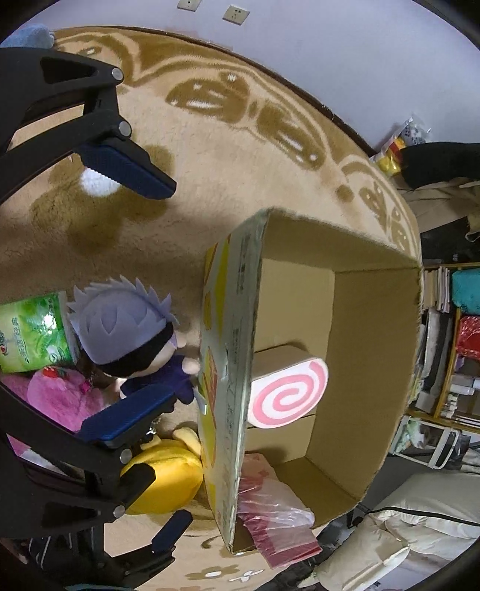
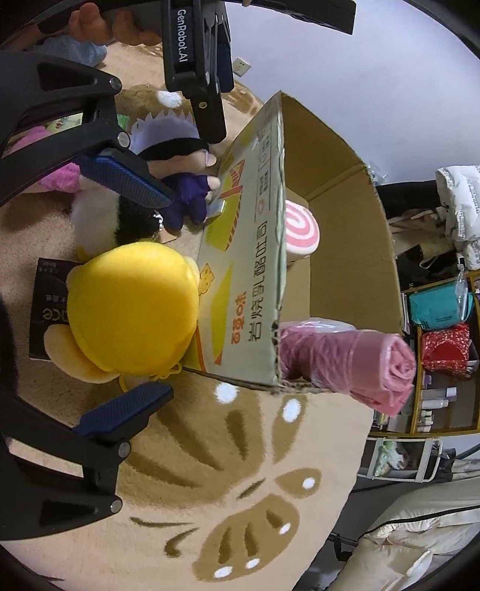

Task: Organize soft objects
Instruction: 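Grasp the yellow plush with the right tool while the left tool grasps the white-haired doll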

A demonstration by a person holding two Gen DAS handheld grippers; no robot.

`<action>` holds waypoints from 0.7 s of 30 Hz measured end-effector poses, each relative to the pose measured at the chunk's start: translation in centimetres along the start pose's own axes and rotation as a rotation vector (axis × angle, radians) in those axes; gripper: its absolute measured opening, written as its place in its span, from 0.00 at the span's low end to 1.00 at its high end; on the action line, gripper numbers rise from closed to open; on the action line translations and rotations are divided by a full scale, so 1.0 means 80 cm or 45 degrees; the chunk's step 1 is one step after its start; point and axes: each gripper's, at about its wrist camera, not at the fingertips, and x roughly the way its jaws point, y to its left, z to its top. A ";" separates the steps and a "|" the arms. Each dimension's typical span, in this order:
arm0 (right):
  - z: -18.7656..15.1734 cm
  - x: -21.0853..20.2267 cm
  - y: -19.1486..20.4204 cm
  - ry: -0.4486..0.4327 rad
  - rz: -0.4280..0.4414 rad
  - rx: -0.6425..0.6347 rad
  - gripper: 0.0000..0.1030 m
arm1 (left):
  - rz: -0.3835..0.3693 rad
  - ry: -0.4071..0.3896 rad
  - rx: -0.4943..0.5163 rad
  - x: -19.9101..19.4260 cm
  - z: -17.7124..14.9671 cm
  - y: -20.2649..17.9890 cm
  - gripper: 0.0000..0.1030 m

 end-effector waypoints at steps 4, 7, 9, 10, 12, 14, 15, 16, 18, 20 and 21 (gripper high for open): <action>-0.003 0.010 0.000 0.027 -0.008 -0.004 0.96 | 0.002 0.027 0.025 0.012 -0.001 -0.007 0.97; -0.005 0.016 0.000 0.049 -0.015 -0.009 0.96 | 0.009 0.054 0.037 0.023 -0.003 -0.010 0.97; -0.006 0.019 0.000 0.062 -0.019 -0.009 0.96 | 0.014 0.071 0.055 0.031 -0.004 -0.014 0.97; -0.007 0.020 0.000 0.068 -0.018 -0.007 0.96 | 0.018 0.083 0.065 0.036 -0.005 -0.016 0.97; -0.008 0.023 0.000 0.083 -0.018 -0.010 0.96 | 0.019 0.097 0.074 0.042 -0.008 -0.018 0.97; -0.009 0.027 0.002 0.095 -0.019 -0.013 0.96 | 0.002 0.107 0.073 0.047 -0.009 -0.019 0.97; -0.009 0.028 0.001 0.099 -0.018 -0.012 0.96 | 0.000 0.111 0.071 0.048 -0.010 -0.019 0.97; -0.008 0.028 0.000 0.099 -0.015 -0.006 0.96 | -0.002 0.112 0.069 0.049 -0.010 -0.019 0.97; -0.009 0.029 -0.003 0.106 -0.008 0.006 0.88 | -0.008 0.112 0.068 0.050 -0.010 -0.019 0.97; -0.008 0.033 -0.006 0.126 -0.016 0.013 0.81 | -0.022 0.122 0.067 0.053 -0.011 -0.016 0.96; -0.009 0.033 -0.008 0.128 -0.009 0.017 0.80 | -0.035 0.129 0.062 0.054 -0.012 -0.016 0.92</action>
